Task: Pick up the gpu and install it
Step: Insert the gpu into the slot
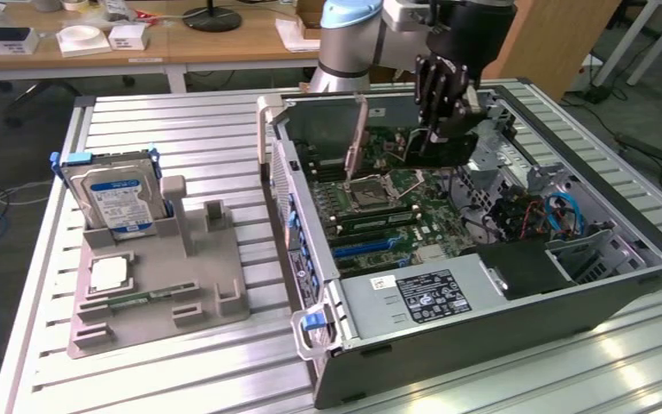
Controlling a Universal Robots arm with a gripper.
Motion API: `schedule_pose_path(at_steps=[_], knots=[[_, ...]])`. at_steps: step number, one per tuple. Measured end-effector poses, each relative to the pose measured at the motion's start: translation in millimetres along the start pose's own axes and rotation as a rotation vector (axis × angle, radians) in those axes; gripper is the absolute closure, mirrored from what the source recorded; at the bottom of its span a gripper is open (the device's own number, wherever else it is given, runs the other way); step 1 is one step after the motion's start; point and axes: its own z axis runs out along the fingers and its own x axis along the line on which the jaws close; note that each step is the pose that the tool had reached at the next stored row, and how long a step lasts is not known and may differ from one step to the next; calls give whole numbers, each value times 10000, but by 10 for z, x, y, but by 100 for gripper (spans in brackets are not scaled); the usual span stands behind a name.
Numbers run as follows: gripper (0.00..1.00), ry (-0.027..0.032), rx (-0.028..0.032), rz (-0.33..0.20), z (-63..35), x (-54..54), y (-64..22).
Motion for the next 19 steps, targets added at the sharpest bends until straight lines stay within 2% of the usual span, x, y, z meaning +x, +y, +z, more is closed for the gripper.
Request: schedule_pose_path(at_steps=[8, 19], knots=[[73, 13, 38, -1199, 10, 0, -5], [73, 14, 40, -1247, 10, -1, -5]])
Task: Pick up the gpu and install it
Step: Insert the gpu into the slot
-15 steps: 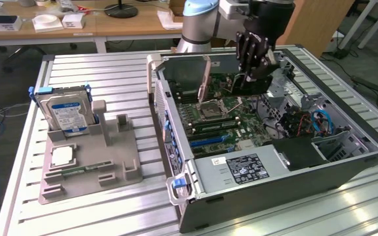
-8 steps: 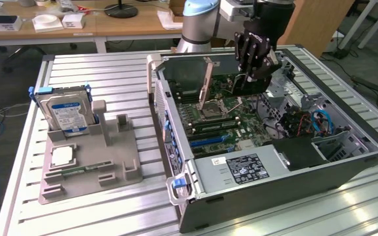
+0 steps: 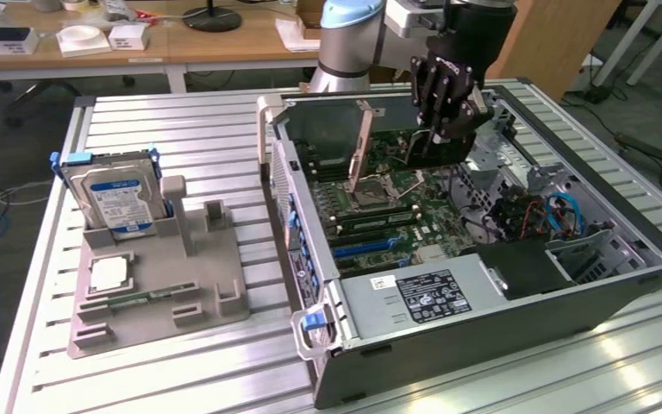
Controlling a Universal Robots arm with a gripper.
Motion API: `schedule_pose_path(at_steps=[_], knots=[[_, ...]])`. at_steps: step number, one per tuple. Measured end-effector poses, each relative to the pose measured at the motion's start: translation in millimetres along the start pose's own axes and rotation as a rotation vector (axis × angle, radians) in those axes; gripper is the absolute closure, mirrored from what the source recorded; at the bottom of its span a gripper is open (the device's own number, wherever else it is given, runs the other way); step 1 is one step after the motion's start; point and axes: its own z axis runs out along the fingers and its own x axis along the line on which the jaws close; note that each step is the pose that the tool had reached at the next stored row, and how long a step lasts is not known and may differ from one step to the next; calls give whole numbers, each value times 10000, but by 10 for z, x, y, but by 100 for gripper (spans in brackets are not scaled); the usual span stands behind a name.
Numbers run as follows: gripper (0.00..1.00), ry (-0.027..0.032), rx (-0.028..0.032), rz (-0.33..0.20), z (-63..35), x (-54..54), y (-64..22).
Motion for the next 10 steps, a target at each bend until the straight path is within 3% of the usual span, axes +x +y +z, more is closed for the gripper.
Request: schedule_pose_path(at_steps=[4, 10], knots=[[73, -2, 1, 0, 5, -1, 0], [73, -5, 1, -3, 111, -1, 0]])
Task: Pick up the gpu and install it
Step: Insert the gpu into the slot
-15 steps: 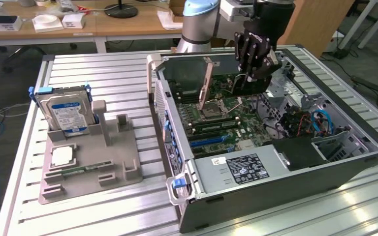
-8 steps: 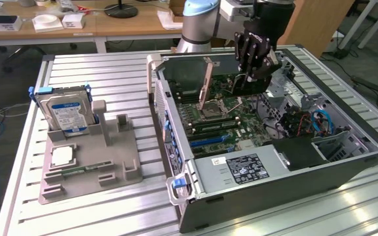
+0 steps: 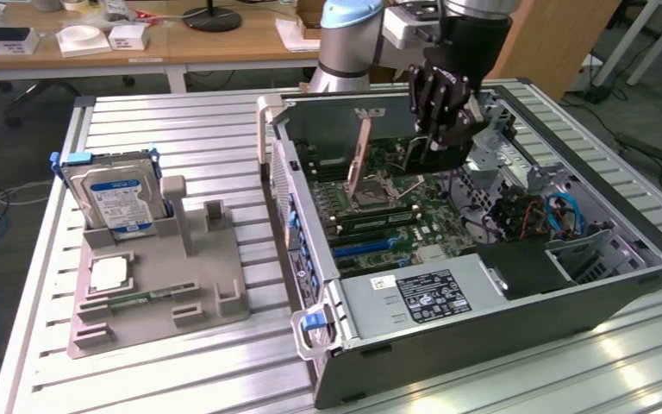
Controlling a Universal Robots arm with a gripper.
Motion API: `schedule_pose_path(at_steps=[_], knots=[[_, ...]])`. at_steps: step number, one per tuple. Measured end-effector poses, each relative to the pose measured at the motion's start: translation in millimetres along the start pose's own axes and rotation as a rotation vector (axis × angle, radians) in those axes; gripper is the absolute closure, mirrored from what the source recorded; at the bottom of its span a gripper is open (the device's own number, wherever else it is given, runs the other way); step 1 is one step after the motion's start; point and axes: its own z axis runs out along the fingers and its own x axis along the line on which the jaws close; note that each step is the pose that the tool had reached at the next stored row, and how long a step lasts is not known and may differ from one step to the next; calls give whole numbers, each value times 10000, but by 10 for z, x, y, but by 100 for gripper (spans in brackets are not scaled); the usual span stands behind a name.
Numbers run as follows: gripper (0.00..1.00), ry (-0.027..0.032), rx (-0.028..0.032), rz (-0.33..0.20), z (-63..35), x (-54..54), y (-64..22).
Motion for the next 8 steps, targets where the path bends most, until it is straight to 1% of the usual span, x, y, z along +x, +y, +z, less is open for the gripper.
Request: schedule_pose_path(at_steps=[5, 8], knots=[[73, 0, -5, -5, 53, 0, -15], [73, -33, -3, -1, 82, -1, -15]])
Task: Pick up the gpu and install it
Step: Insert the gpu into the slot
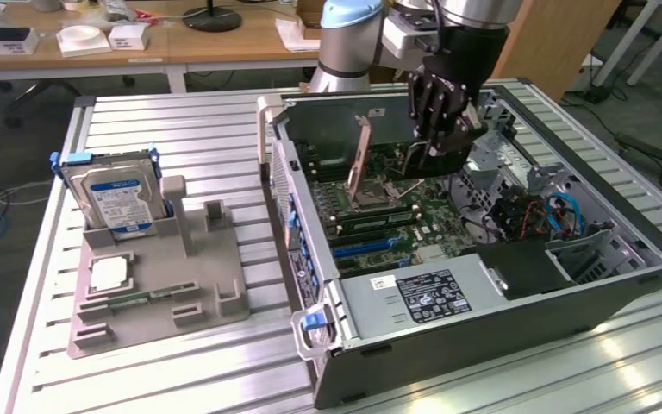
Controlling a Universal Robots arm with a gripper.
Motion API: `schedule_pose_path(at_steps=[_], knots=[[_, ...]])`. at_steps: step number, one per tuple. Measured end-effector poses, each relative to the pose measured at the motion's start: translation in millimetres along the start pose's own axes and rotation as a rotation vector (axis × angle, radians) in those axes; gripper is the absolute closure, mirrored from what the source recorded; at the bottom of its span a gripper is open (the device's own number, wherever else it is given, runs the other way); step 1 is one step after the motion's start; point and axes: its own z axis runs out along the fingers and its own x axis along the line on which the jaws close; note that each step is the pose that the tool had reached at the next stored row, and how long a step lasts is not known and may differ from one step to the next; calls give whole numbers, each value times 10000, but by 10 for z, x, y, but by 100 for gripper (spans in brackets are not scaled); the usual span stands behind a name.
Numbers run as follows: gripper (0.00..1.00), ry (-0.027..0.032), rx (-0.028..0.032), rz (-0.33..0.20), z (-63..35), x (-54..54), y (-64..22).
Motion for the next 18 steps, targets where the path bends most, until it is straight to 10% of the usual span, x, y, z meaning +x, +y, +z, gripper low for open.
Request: schedule_pose_path(at_steps=[4, 7, 18], knots=[[73, -36, 1, -1, 2, 11, 5], [73, -341, 21, -5, 11, 11, 6], [73, -346, 16, 367, 46, 8, 73]])
